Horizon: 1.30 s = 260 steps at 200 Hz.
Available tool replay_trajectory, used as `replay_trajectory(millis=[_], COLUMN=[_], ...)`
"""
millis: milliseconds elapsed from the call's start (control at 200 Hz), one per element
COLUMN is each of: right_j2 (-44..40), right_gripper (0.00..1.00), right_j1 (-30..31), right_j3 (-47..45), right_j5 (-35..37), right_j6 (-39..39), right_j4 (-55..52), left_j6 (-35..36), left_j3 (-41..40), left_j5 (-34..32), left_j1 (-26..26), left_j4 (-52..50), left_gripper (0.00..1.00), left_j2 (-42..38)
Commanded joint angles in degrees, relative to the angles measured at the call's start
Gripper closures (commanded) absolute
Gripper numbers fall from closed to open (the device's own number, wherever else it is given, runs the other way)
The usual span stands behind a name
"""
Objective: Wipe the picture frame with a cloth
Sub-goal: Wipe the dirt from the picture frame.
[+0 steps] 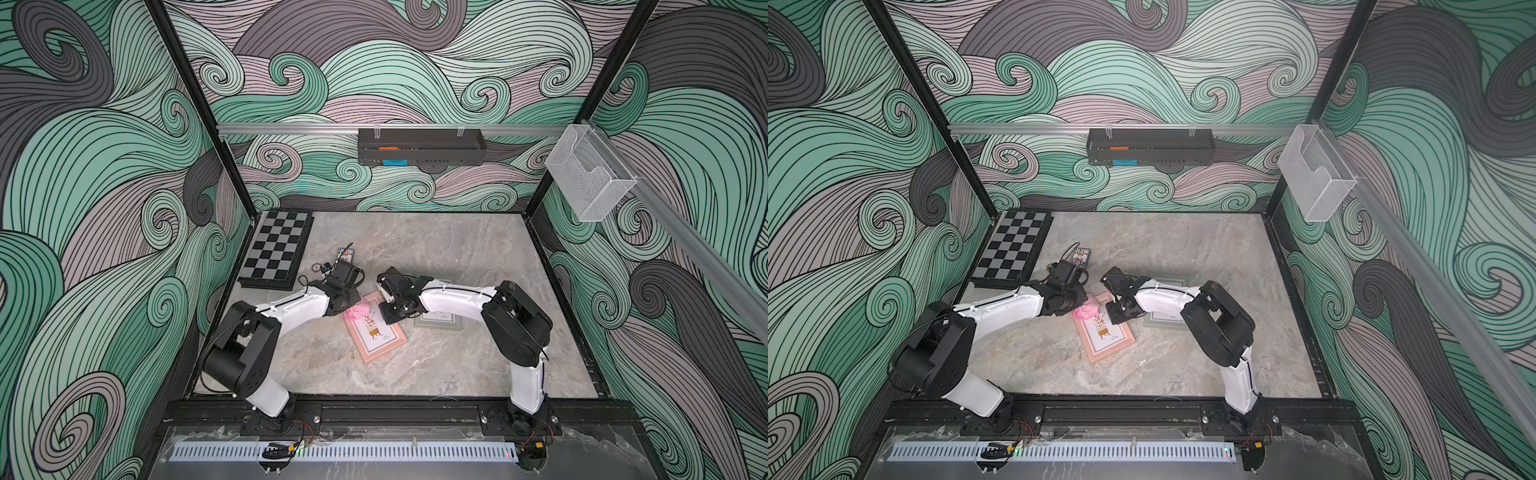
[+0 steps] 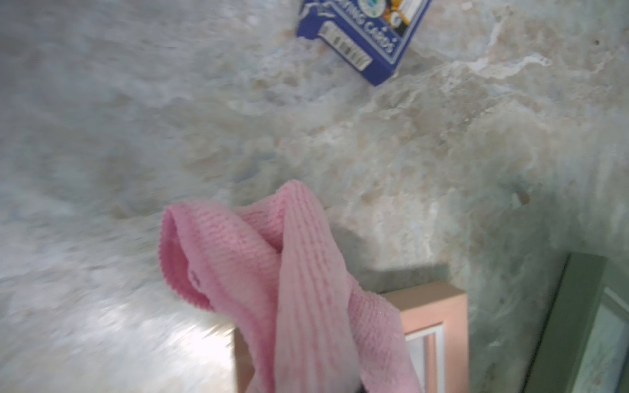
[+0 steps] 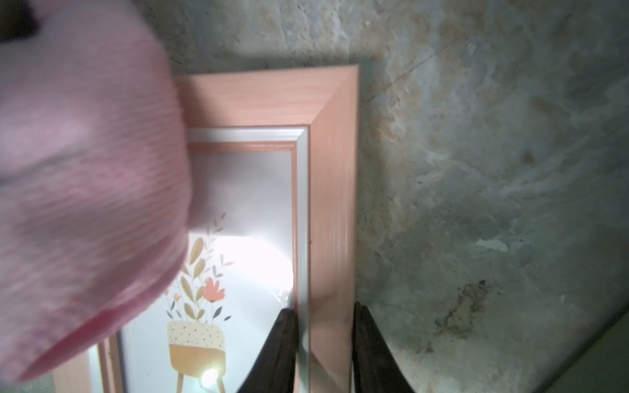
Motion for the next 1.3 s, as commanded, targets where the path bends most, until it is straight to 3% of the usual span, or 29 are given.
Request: replay_trajectory(millis=[0,300,470,665,856,1296], right_j2=[3.56,7.04,9.63,10.62,11.03,11.79], right_gripper=[0.73,0.73,0.73,0.73,0.73,0.73], right_j1=[-0.88,-1.92,-2.83,-3.48,-3.59,-3.43], right_j3=[-1.72,3.23,6.47,7.29,7.17,8.18], right_j5=[0.62,1.14,1.61,2.15,2.63,1.47], right_j6=[0.58,1.97,3.40,3.62,3.68,4.04], right_j4=[-6.76,-9.97,-12.14,-13.09,-13.32,-13.87], left_j6=[-0.03,-2.61,-6.89,-12.18,-11.38,-12.11], left_j3=[-2.44,-2.55,-4.76,-11.50,-12.70,-11.64], left_j5=[-2.19,-0.07,4.42,3.24,1.92,2.47], left_j1=[-0.60,-0.56,-0.55,-0.55,-0.53,0.63], left_j4=[-7.97,-3.45,-1.16,-3.20,-6.30,15.62], left_gripper=[1.00,1.00,1.00,1.00,1.00,1.00], left_j2=[-2.31,-1.01,-0.24,-12.24,-21.28,-8.76])
